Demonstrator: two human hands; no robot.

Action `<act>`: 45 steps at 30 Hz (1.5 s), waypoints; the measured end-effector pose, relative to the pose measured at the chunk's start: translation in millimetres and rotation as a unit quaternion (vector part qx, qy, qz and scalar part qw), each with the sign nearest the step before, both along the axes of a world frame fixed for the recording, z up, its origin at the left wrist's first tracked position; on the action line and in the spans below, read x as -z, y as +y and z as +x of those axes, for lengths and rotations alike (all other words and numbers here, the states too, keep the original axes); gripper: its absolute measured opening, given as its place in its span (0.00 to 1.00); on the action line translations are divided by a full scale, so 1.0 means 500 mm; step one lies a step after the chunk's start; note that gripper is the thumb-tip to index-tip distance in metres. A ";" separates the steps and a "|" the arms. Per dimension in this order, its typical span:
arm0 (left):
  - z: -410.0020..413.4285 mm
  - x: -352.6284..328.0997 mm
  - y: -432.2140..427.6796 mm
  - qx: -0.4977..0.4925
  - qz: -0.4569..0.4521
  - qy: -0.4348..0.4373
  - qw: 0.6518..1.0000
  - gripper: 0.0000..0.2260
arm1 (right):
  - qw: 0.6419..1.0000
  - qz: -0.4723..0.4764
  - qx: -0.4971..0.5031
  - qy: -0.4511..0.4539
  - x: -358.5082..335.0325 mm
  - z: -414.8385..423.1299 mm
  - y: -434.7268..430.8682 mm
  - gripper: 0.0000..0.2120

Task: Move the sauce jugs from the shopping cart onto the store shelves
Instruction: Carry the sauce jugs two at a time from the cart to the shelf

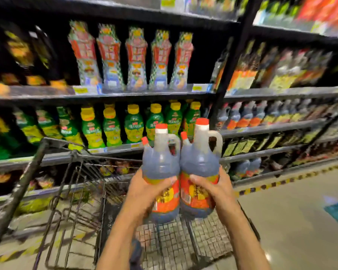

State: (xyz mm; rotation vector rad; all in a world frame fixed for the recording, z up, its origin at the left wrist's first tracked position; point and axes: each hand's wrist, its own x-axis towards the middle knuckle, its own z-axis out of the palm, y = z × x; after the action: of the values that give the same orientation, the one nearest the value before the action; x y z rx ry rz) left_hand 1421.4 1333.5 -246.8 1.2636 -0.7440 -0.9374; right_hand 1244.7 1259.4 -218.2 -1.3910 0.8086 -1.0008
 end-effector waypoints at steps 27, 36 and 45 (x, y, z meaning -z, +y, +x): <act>-0.590 -0.277 -0.155 0.190 -0.125 -0.080 0.971 0.25 | 0.976 -0.059 0.182 -0.105 -0.205 -0.624 -0.019 0.36; -0.790 -0.312 -0.274 0.195 -0.127 -0.098 0.968 0.23 | 0.974 -0.048 0.193 -0.104 -0.221 -0.829 -0.125 0.32; -0.953 -0.318 -0.477 0.206 -0.118 -0.097 0.966 0.31 | 0.968 -0.054 0.227 -0.095 -0.227 -0.986 -0.312 0.32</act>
State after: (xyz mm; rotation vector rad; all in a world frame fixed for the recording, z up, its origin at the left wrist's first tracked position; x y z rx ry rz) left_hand 945.1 1094.9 -87.8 1.0156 -1.2705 -1.0280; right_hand 751.9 1103.6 -105.0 -1.1995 0.9606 -1.5271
